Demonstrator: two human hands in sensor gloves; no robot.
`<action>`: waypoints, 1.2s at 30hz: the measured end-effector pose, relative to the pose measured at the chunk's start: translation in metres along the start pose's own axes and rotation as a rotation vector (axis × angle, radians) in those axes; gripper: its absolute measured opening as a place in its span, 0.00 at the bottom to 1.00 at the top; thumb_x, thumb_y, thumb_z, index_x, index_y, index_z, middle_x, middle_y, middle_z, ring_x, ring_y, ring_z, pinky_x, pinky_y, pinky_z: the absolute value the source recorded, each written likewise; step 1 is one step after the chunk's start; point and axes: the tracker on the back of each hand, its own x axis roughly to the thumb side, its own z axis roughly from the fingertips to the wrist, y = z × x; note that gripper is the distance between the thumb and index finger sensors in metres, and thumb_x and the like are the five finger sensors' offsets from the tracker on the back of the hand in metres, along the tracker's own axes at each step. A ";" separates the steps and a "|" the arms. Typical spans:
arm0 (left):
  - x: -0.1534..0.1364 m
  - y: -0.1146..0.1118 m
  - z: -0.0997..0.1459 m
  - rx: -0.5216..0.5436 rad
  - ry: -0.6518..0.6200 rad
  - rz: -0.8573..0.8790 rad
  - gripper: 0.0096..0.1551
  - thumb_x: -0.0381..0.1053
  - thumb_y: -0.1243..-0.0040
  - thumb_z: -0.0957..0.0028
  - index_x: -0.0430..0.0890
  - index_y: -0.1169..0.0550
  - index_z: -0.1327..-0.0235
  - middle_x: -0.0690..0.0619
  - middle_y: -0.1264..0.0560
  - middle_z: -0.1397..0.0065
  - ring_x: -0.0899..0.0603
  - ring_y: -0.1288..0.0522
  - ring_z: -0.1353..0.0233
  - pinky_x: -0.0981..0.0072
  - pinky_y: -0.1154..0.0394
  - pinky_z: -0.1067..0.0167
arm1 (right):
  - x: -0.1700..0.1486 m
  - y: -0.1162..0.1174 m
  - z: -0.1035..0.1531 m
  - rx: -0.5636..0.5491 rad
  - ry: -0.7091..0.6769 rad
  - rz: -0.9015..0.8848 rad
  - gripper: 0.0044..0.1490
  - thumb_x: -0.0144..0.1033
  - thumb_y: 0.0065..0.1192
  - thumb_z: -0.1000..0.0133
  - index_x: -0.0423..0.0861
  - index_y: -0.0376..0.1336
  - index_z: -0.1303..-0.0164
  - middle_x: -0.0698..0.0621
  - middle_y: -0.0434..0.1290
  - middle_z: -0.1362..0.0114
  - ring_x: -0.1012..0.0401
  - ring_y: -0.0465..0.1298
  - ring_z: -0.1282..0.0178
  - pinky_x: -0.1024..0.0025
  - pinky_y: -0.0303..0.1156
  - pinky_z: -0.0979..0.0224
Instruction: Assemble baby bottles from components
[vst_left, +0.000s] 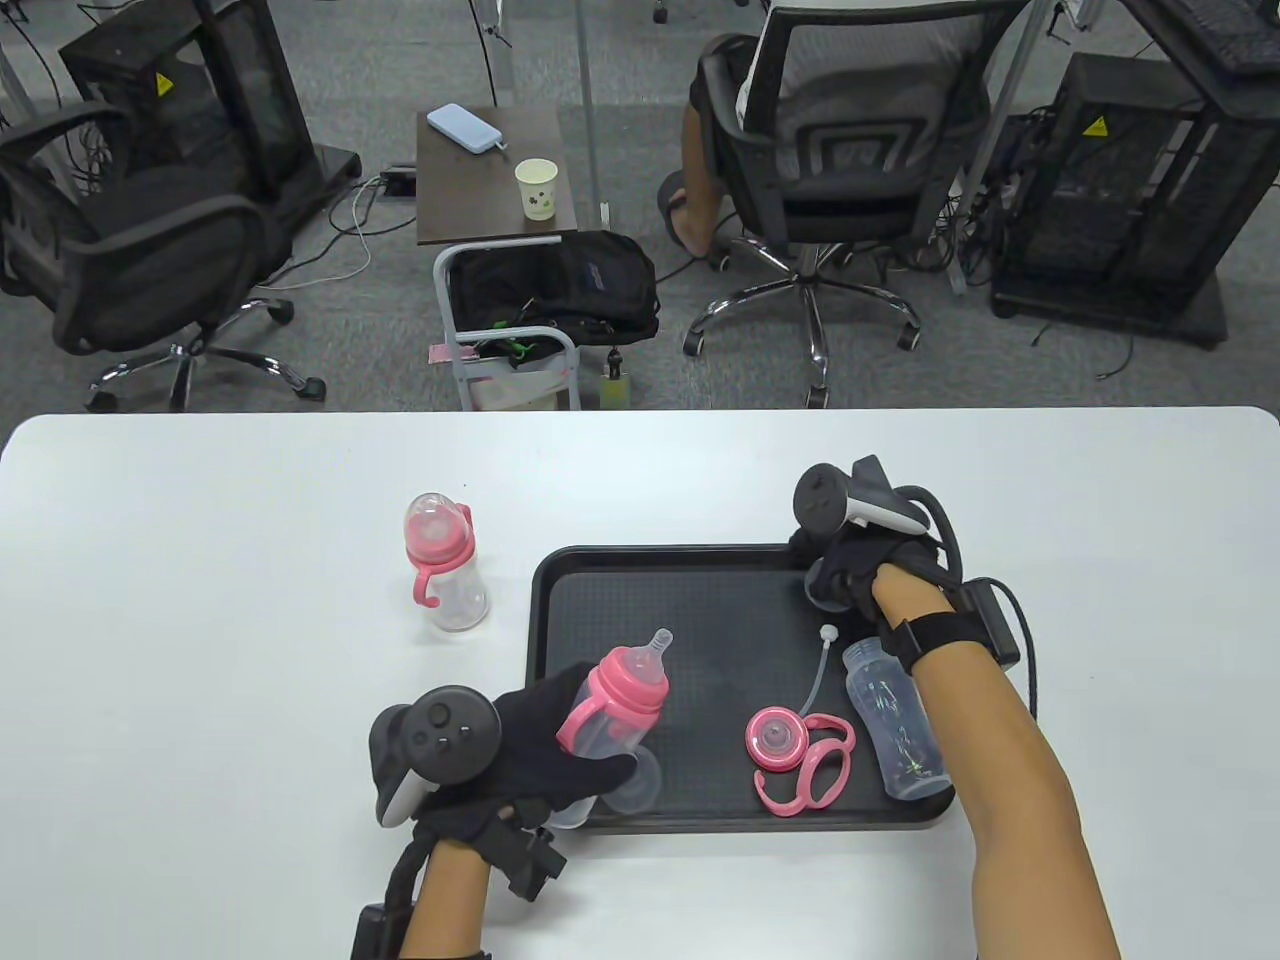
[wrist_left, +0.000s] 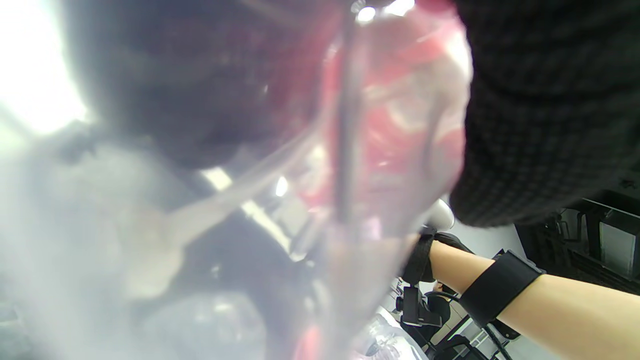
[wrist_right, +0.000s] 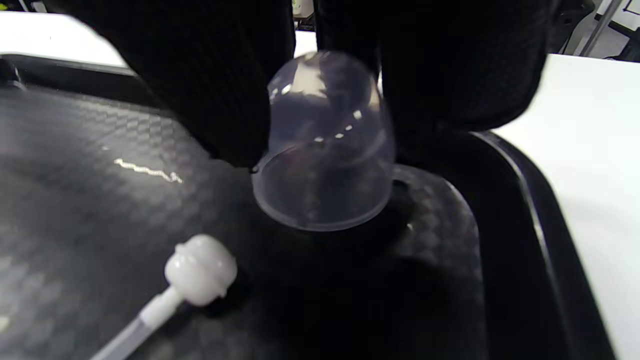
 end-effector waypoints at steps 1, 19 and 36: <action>0.000 0.000 0.000 -0.002 0.001 -0.001 0.64 0.81 0.18 0.72 0.47 0.22 0.25 0.47 0.16 0.37 0.39 0.12 0.47 0.53 0.15 0.52 | 0.002 0.000 0.000 -0.013 -0.005 0.018 0.39 0.39 0.81 0.47 0.51 0.64 0.26 0.34 0.64 0.19 0.36 0.77 0.33 0.42 0.77 0.38; -0.001 -0.001 -0.001 -0.007 0.013 -0.010 0.63 0.81 0.18 0.71 0.47 0.22 0.25 0.47 0.16 0.37 0.39 0.12 0.47 0.53 0.15 0.51 | 0.006 0.002 0.002 0.058 0.012 -0.001 0.40 0.40 0.83 0.48 0.47 0.64 0.26 0.34 0.65 0.21 0.36 0.79 0.34 0.43 0.80 0.38; 0.007 -0.002 0.000 -0.006 -0.019 -0.021 0.63 0.81 0.18 0.71 0.47 0.22 0.25 0.47 0.16 0.37 0.39 0.12 0.47 0.54 0.15 0.52 | 0.054 -0.102 0.126 -0.010 -0.534 -0.633 0.40 0.38 0.81 0.45 0.45 0.63 0.24 0.32 0.63 0.19 0.33 0.75 0.31 0.40 0.77 0.35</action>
